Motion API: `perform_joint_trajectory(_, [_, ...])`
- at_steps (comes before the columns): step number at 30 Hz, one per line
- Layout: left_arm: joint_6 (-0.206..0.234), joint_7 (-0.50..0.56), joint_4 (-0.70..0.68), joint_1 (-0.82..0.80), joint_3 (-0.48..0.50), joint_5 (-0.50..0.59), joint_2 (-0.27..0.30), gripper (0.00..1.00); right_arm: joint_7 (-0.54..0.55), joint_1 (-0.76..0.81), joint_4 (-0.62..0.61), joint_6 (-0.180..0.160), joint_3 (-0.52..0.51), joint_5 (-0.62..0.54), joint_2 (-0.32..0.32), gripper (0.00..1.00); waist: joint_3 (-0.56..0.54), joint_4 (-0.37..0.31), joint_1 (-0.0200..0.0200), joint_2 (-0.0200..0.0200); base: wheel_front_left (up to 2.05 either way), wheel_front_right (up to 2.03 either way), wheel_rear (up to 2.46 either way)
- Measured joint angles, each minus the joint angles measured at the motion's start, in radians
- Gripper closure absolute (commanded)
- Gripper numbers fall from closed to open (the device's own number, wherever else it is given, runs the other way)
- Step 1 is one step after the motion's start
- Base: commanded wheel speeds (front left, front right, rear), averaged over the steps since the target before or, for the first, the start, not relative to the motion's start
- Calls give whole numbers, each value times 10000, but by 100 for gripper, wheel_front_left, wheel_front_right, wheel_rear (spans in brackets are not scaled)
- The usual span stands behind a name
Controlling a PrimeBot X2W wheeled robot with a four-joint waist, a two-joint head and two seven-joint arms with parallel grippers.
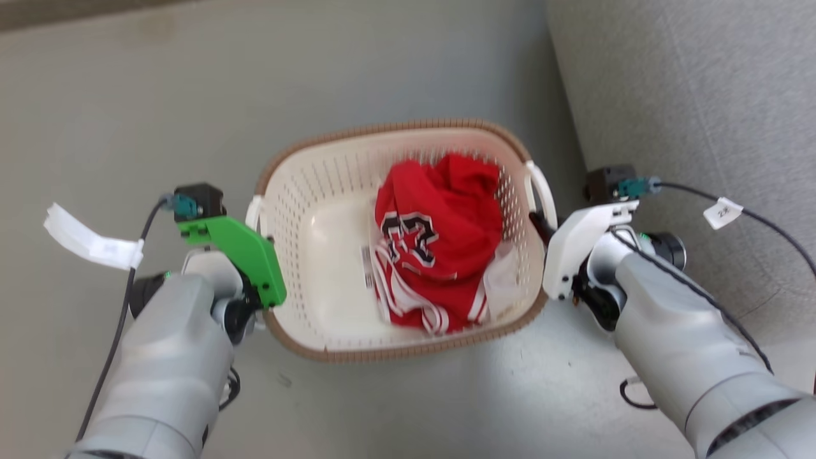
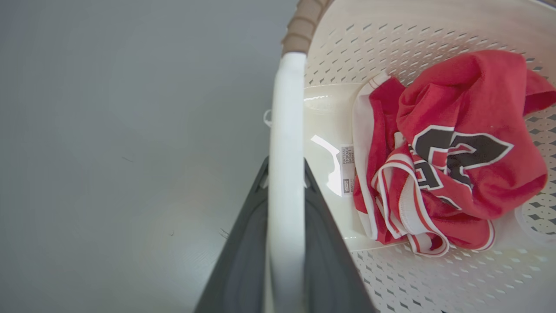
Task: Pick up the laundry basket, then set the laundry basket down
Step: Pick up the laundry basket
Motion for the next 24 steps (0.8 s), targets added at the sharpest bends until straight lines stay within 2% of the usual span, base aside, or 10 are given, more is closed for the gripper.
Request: perform_joint_trajectory(24, [-19,1250,345,1790,-111,-838,-33,100,1883,1722,-48,0,614,1260,52,100,-2959,-147,0,1,0,0,0])
